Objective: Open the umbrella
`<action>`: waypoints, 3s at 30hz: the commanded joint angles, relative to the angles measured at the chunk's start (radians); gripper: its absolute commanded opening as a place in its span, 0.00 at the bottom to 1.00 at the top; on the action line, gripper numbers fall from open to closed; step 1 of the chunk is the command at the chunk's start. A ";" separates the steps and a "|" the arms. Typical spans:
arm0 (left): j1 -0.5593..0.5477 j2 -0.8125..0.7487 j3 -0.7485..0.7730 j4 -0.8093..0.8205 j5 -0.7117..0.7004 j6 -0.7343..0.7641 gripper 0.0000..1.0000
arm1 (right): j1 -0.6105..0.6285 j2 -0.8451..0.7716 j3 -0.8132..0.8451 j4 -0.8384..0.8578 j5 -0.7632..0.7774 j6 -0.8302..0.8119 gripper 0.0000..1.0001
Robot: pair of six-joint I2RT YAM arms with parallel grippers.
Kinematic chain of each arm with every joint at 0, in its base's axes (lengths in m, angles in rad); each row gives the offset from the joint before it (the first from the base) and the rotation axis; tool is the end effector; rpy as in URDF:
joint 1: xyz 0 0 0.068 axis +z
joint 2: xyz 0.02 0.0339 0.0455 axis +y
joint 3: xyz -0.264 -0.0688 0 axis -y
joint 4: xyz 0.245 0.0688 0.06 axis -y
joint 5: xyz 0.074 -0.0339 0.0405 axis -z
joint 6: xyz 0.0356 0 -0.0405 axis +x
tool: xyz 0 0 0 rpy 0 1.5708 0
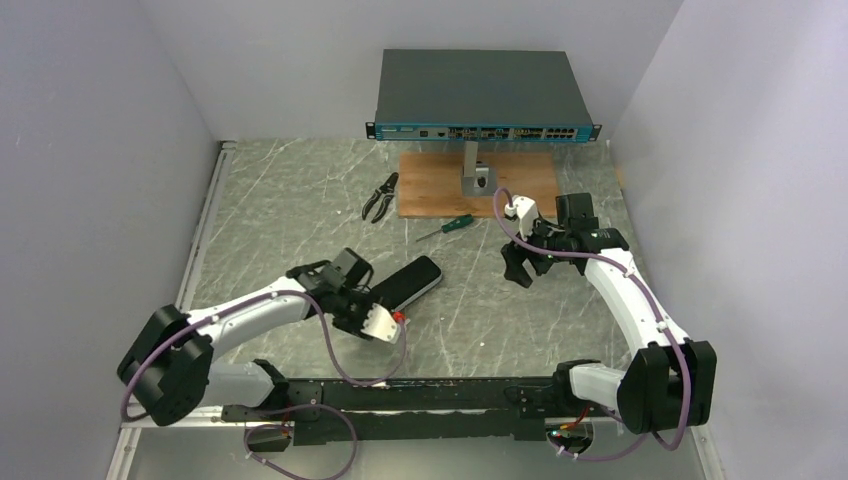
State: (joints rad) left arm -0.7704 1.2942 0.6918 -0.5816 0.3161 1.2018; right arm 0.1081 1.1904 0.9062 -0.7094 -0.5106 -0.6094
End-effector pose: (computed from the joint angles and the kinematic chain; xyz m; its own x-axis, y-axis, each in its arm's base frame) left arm 0.1534 -0.1643 0.1782 0.4561 0.7926 -0.4046 0.8890 -0.3850 0.2480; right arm 0.2281 0.0423 0.2595 -0.4775 -0.5541 -0.6819 -0.7714 0.6359 0.0235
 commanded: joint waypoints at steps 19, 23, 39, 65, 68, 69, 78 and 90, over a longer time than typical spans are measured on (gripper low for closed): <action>0.573 -0.178 0.070 0.094 0.314 -0.625 0.69 | 0.481 0.226 0.154 0.226 -0.021 -0.322 0.98; 0.643 -0.203 0.061 0.122 0.301 -0.754 0.75 | 0.579 0.381 0.276 0.229 -0.027 -0.367 1.00; 0.840 -0.339 -0.023 0.180 0.301 -0.884 0.84 | 0.627 0.672 0.424 0.025 -0.074 -0.515 0.84; 0.126 -0.018 -0.045 0.674 -0.023 -1.027 0.35 | 0.369 0.480 0.075 0.193 0.039 -0.106 0.48; 0.099 0.068 -0.030 0.730 -0.045 -1.100 0.33 | 0.370 0.451 0.035 0.225 0.042 -0.078 0.47; 0.090 0.094 -0.026 0.750 -0.058 -1.112 0.33 | 0.370 0.437 0.023 0.232 0.042 -0.074 0.48; 0.071 0.203 -0.029 0.888 -0.053 -1.186 0.32 | 0.371 0.412 -0.030 0.259 0.028 -0.074 0.47; 0.067 0.271 -0.070 1.023 -0.019 -1.341 0.33 | 0.371 0.419 -0.039 0.259 0.003 -0.053 0.45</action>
State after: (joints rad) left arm -0.6975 1.5352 0.6392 0.3569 0.2726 -0.0692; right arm 0.4797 1.5890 0.9173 -0.3408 -0.5030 -0.6979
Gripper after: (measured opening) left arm 0.333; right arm 0.540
